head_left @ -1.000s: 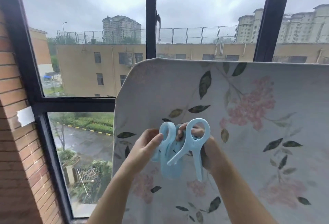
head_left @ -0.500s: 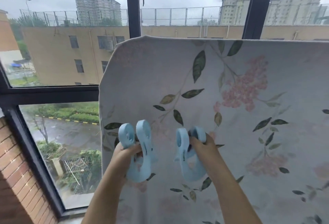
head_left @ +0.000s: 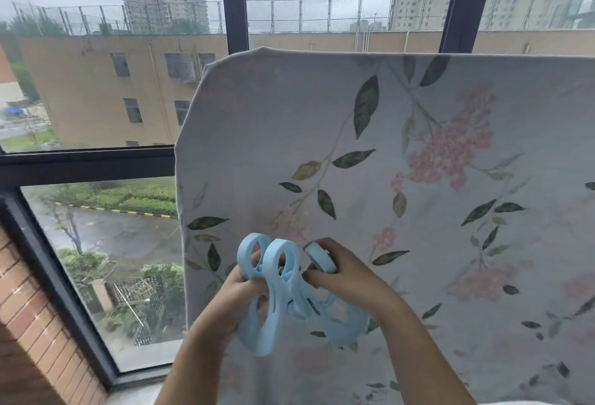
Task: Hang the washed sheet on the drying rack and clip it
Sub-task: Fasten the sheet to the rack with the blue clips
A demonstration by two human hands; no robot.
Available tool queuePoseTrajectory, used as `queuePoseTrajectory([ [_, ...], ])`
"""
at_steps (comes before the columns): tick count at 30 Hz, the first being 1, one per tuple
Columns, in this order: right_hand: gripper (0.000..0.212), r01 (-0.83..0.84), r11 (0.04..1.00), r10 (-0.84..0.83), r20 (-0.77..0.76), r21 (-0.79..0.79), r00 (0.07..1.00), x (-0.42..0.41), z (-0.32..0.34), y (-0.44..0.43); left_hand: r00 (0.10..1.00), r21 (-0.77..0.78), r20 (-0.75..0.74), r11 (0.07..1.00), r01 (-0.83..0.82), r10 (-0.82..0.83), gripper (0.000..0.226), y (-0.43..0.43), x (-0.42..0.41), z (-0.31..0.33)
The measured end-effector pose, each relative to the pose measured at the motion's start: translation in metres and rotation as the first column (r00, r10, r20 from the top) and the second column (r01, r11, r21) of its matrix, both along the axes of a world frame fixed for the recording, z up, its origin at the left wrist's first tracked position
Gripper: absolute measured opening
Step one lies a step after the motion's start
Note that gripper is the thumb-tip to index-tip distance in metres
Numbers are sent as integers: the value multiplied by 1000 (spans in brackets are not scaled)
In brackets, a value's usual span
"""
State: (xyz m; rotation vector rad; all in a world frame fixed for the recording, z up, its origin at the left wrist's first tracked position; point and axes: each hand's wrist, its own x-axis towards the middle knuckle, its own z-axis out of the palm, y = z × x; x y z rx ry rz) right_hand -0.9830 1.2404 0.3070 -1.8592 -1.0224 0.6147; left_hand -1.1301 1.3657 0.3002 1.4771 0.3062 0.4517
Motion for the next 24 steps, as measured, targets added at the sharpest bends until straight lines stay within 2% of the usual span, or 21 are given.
queuePoseTrajectory([
  [2, 40, -66, 998, 65, -92, -17, 994, 7, -4, -4, 1000, -17, 19, 1000, -22, 22, 23, 3, -3, 2],
  [4, 49, -74, 997, 81, -259, 36, 962, 13, -10, -7, 997, -66, 57, 997, -47, 51, 21, 7, -5, 4],
  [7, 77, -59, 964, 208, -591, 260, 779, 27, -25, -10, 984, -149, 138, 985, -88, 109, 18, 11, -7, 4],
  [9, 80, -54, 922, 313, -658, 383, 684, 29, -30, -8, 974, -171, 171, 978, -118, 147, 14, 13, -5, 2],
  [12, 63, 2, 862, 391, -665, 508, 636, 24, -33, -2, 963, -195, 202, 971, -141, 180, 16, 13, -1, 0],
  [15, 67, 25, 819, 431, -644, 573, 633, 25, -32, -1, 968, -142, 213, 985, -102, 131, 15, 13, 0, 3],
  [18, 66, -32, 830, 402, -558, 557, 726, 30, -25, -5, 972, -128, 210, 988, -81, 107, 27, 17, -1, 2],
  [21, 74, -42, 836, 340, -455, 547, 823, 35, -16, -7, 969, -135, 217, 987, -91, 119, 23, 17, 0, 5],
  [22, 76, -29, 829, 316, -426, 558, 848, 39, -7, -10, 965, -109, 228, 988, -106, 129, 18, 18, 1, 11],
  [24, 76, -54, 818, 278, -312, 573, 909, 49, 26, -18, 945, -5, 263, 980, -198, 192, 25, 26, 1, 32],
])
